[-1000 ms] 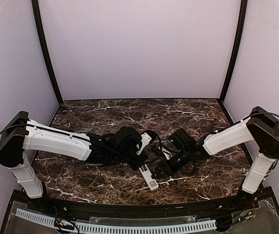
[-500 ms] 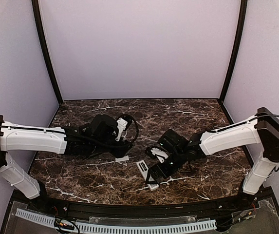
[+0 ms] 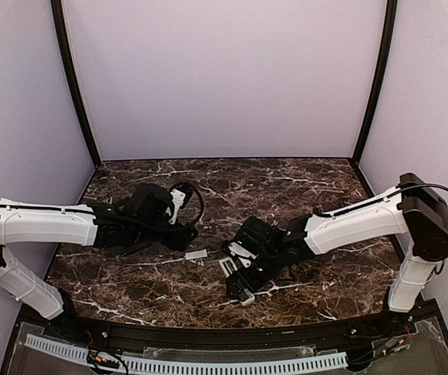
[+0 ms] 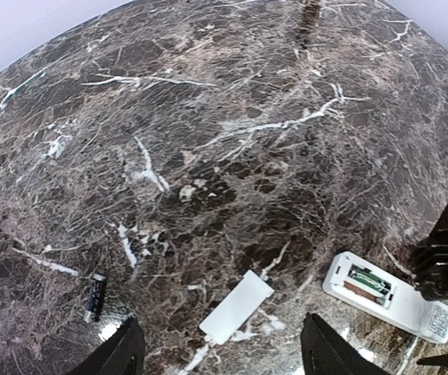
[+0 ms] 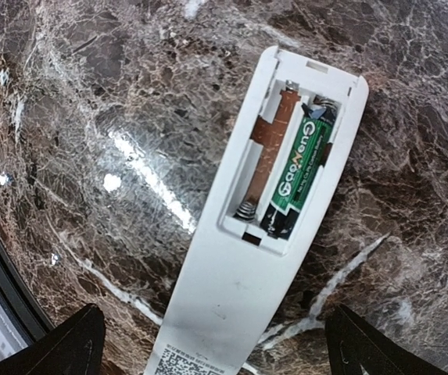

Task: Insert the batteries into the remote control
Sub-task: Adjust the remote control without the battery cover at the center of the board, then pick up the battery from the center of the board.

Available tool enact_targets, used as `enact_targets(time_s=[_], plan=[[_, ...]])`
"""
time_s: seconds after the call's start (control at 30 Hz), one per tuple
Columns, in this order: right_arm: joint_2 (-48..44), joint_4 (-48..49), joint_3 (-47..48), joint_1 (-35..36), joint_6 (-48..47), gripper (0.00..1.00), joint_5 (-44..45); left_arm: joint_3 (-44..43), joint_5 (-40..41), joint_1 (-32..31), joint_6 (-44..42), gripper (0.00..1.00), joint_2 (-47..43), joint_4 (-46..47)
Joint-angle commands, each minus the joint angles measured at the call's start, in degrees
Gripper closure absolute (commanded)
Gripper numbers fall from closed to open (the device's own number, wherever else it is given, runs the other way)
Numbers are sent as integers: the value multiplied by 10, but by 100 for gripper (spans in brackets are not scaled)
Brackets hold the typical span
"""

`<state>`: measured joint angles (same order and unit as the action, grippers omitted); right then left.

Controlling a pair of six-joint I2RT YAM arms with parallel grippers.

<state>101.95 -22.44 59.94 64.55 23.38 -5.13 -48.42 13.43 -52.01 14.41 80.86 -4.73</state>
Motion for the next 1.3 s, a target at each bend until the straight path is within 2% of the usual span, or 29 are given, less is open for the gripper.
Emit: enact_targets(time_s=[0.0, 0.3, 0.57, 0.67, 0.83, 1.1, 1.27], plan=[[15, -81, -44, -3, 5, 2, 47, 3, -36, 52, 24, 33, -4, -44], [-17, -84, -93, -45, 2, 3, 68, -32, -57, 157, 15, 36, 58, -115], [-29, -86, -94, -65, -9, 2, 77, -51, -67, 195, -13, 36, 107, -126], [-28, -77, -88, -89, -25, 3, 80, -61, -74, 217, -26, 39, 129, -136], [-24, -64, -70, -120, -51, 3, 69, -83, -98, 234, -35, 45, 153, -138], [-49, -59, -61, -124, -62, 3, 34, -121, -182, 234, -58, 52, 213, -127], [-79, -58, -77, -124, -59, 3, 9, -126, -186, 231, -65, 57, 220, -131]])
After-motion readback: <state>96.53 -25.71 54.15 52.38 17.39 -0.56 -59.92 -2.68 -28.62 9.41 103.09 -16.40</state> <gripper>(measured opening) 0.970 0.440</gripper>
